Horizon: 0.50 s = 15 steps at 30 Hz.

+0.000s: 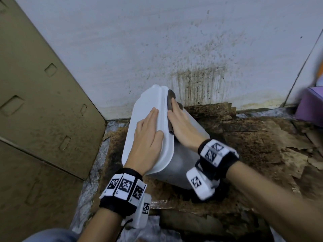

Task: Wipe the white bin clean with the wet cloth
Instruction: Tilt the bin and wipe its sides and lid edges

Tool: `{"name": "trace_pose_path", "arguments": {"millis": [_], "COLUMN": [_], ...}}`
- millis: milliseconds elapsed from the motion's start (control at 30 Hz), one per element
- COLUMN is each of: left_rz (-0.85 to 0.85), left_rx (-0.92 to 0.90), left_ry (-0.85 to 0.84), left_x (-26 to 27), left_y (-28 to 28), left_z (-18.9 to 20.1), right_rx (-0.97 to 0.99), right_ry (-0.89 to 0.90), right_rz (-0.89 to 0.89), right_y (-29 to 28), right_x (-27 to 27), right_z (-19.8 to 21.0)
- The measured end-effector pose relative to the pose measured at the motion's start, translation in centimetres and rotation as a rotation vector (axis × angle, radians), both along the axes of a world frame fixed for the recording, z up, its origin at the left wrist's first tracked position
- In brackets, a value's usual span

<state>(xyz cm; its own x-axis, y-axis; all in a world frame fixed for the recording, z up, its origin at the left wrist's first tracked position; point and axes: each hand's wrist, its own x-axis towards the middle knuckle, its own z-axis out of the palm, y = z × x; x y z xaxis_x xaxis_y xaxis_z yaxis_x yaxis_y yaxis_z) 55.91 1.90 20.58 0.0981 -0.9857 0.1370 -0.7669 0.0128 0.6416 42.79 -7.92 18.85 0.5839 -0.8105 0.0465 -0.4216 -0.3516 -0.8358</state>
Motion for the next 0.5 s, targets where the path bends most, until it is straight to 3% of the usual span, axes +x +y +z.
{"name": "trace_pose_path", "arguments": {"millis": [167,267,433,500], "left_rz": [0.006,0.010,0.012,0.022], "left_rx": [-0.014,-0.012,-0.009,-0.006], "left_ry": [0.003,0.004,0.021,0.030], "left_x": [-0.2,-0.3,-0.2,0.1], "left_y": [0.1,0.0,0.2,0.2], "left_z": [-0.1,-0.1,0.1,0.2], "right_rx": [0.048,0.057,0.047,-0.003], "right_ry": [-0.299,-0.394,-0.363,-0.211], "right_rz": [-0.178,-0.290,-0.265,-0.207], "right_y": [9.5,12.1,9.8,7.0], "right_x": [-0.5,0.1,0.4,0.7], "right_z": [-1.4,-2.0,-1.9,-0.9]}}
